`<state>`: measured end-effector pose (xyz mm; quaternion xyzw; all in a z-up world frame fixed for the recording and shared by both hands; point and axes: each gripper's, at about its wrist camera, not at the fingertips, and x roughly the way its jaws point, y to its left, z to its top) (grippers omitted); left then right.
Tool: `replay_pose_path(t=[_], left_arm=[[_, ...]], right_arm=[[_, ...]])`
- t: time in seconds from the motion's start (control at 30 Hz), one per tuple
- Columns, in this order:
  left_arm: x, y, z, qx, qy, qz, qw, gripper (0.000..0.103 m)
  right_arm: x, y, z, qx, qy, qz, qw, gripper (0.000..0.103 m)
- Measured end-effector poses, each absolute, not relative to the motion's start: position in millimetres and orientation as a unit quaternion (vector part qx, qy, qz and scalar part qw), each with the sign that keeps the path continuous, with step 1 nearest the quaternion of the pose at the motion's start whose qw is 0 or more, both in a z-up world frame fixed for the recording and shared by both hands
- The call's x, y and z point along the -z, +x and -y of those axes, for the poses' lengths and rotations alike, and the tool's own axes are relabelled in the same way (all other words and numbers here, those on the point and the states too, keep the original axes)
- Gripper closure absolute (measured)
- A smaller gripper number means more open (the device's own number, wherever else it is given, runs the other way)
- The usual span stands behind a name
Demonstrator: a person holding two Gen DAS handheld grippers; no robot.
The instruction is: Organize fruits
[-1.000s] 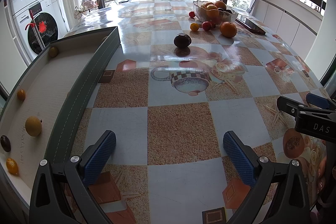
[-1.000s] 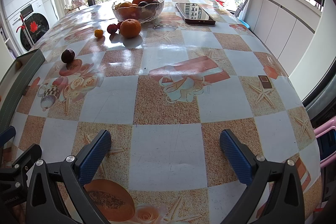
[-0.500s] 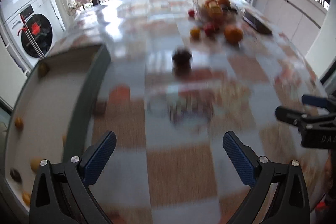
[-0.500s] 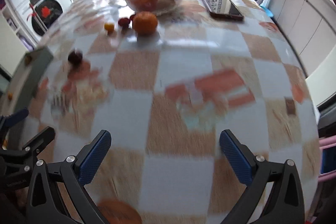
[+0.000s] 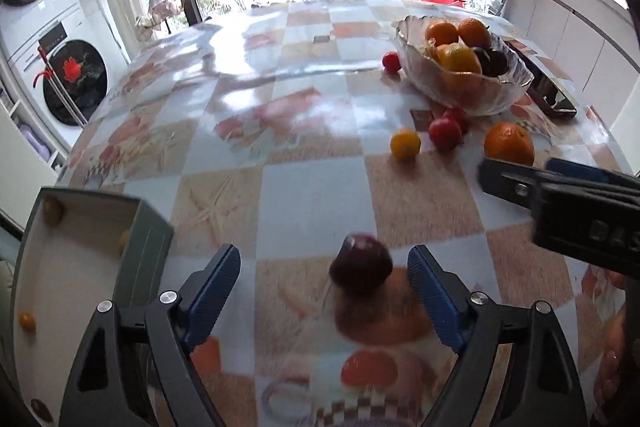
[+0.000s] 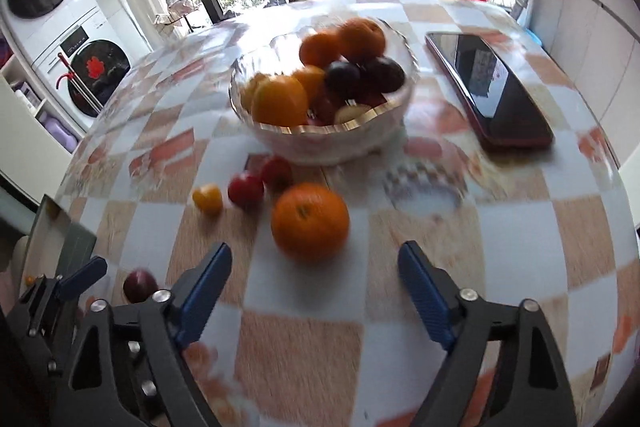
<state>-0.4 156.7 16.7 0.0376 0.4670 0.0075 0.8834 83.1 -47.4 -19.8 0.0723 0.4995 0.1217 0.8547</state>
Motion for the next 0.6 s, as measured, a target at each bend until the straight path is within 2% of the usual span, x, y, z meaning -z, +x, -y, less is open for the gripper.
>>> replay_pose_path(t=[0.03,0.07,0.13,0.17,0.23,0.27,0.6], left_arm=[[-16,1,-155,-0.006,0.038,-0.465,0.885,0.019],[-17,2,-153,-0.003,0.036,-0.462,0.886,0.023],[-19,3,-150,0.008,0.029,-0.46,0.887,0.04],[-19,1,-148,0.013,0.026,-0.459,0.888,0.052],[-21,-2,-146,0.031,0.021,-0.458,0.888,0.07],[-21,-5,-145,0.029,0.029,-0.455,0.889,0.074],[-43,-67,-173,0.059,-0.025,-0.45,0.891,0.075]], right_arm=[[21,87,45,-0.122,0.071,-0.497,0.856,0.025],[20,87,45,-0.122,0.071,-0.494,0.858,0.038],[19,90,43,-0.125,0.076,-0.491,0.859,0.061],[18,87,44,-0.13,0.083,-0.49,0.858,0.061],[16,79,48,-0.132,0.088,-0.484,0.86,0.061],[15,71,50,-0.131,0.084,-0.482,0.862,0.061],[16,-18,76,-0.144,0.108,-0.5,0.847,0.061]])
